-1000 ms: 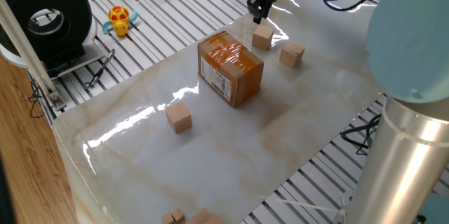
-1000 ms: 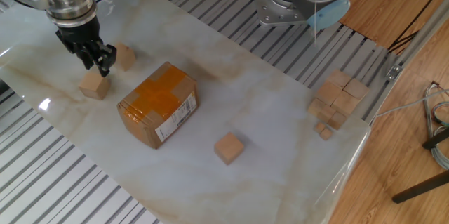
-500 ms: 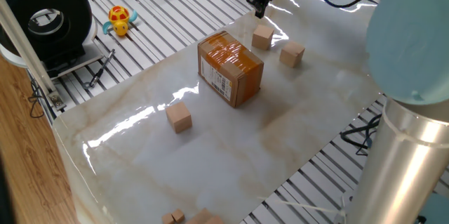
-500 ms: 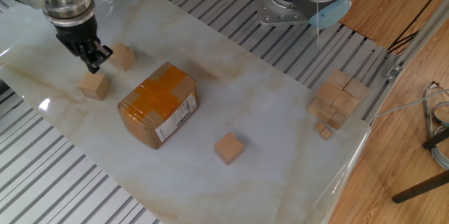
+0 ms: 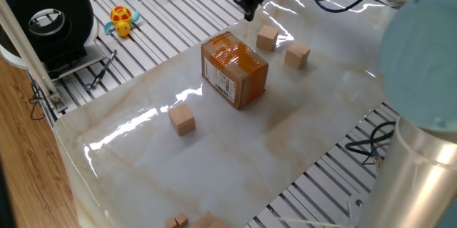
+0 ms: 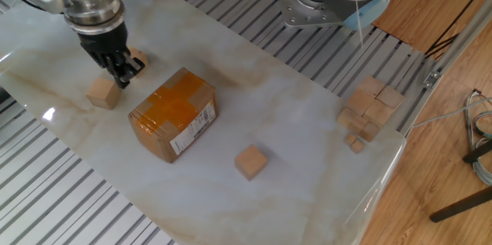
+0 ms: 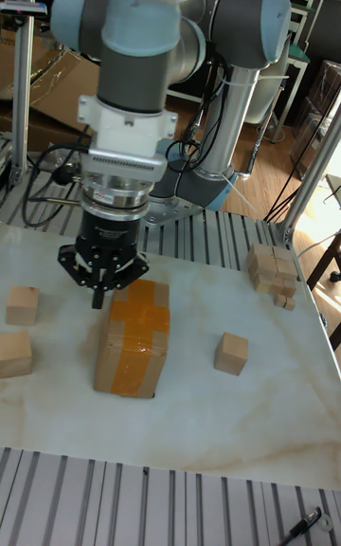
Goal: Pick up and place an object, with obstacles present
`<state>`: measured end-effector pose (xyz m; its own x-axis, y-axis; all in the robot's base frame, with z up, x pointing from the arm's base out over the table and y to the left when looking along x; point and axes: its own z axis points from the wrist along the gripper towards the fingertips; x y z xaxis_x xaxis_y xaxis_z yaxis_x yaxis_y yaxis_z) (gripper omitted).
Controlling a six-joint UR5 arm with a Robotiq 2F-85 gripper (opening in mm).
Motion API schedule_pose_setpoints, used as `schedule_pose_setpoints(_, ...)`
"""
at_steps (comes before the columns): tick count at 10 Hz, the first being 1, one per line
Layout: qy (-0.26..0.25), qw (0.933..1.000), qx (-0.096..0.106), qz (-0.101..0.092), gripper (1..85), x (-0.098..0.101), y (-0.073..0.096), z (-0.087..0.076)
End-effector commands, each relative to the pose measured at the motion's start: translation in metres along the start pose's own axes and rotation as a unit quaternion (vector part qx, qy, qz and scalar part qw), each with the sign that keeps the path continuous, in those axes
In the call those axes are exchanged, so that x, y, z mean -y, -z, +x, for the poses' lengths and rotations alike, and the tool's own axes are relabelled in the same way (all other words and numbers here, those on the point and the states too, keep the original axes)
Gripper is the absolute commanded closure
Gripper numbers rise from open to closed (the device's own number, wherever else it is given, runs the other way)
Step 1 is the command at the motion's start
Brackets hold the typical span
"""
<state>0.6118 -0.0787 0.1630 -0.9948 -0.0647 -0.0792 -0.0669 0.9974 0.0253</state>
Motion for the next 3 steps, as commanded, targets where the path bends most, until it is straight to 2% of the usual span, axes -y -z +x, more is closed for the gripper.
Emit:
schedule_pose_setpoints(1, -0.019, 0.9998, 0.005, -0.005, 84.3, -0.0198, 0.0100, -0.0047)
schedule_pose_setpoints(3, -0.018, 0.9998, 0.001, -0.006, 84.3, -0.0189, 0.0102, -0.0026)
